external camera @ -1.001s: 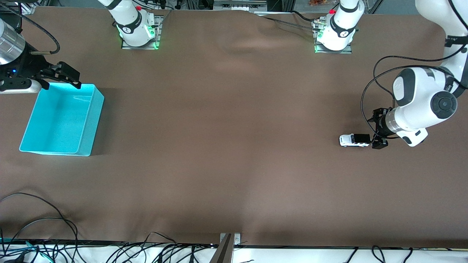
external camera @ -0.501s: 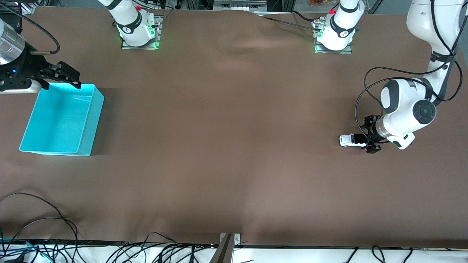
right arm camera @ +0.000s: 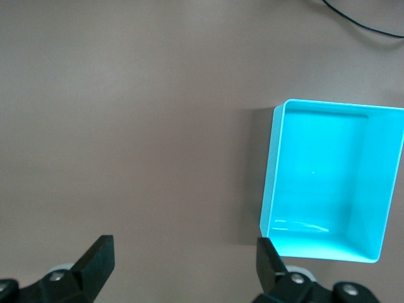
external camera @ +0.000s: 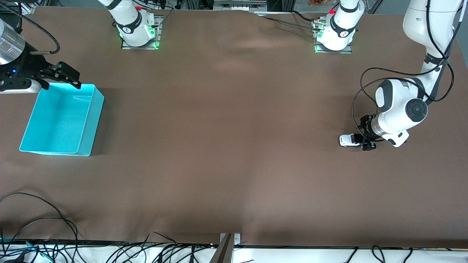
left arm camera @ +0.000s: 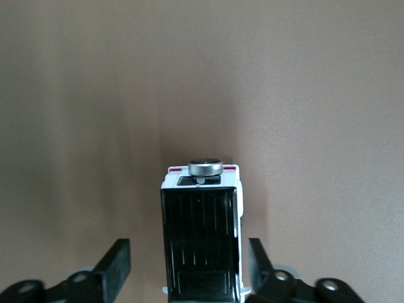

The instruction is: Wind and store white jeep toy

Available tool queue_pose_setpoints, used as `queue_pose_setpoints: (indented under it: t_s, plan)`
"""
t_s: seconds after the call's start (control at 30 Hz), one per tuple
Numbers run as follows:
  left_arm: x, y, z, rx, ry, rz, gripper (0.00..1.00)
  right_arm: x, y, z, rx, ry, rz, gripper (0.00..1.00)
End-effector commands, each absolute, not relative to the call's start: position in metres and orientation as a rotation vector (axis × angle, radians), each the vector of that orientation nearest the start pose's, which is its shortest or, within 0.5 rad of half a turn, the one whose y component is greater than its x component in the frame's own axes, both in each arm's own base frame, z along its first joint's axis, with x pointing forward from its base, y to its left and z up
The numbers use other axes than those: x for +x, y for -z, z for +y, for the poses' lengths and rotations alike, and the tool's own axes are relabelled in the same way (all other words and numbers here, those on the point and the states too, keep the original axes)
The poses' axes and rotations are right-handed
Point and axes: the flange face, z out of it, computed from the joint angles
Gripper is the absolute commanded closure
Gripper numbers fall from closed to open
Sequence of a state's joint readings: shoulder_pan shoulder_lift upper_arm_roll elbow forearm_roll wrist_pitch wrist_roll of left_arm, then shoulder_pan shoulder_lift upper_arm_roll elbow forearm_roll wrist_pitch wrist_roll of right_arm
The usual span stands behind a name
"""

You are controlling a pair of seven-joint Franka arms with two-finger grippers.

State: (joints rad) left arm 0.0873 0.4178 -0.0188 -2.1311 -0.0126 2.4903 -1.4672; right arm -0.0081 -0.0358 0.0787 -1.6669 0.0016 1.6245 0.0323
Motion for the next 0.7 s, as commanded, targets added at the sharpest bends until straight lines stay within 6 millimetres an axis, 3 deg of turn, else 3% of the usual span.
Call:
queue_pose_setpoints:
  t_s: [0.0,0.07,0.13,0.37,0.67]
  plan:
    - [0.564,-0.202,0.041,-2.221,-0.062,-2.177,0.68,0.541,-0.608,0.04,-3.162,0.009,-0.052,0.0]
    - [0.565,-0.203,0.041,-2.222,-0.06,-2.177,0.82,0.541,-0.609,0.04,-3.162,0.011,-0.052,0.0]
    - [0.566,-0.207,0.041,-2.222,-0.06,-2.177,0.88,0.541,-0.609,0.039,-3.162,0.011,-0.05,0.0]
    - [0.57,-0.24,0.026,-2.215,-0.049,-2.192,0.89,0.541,-0.609,0.039,-3.169,0.012,-0.053,0.0]
    - [0.56,-0.242,-0.053,-2.14,-0.115,-2.241,0.89,0.542,-0.608,0.039,-3.169,0.012,-0.053,0.0]
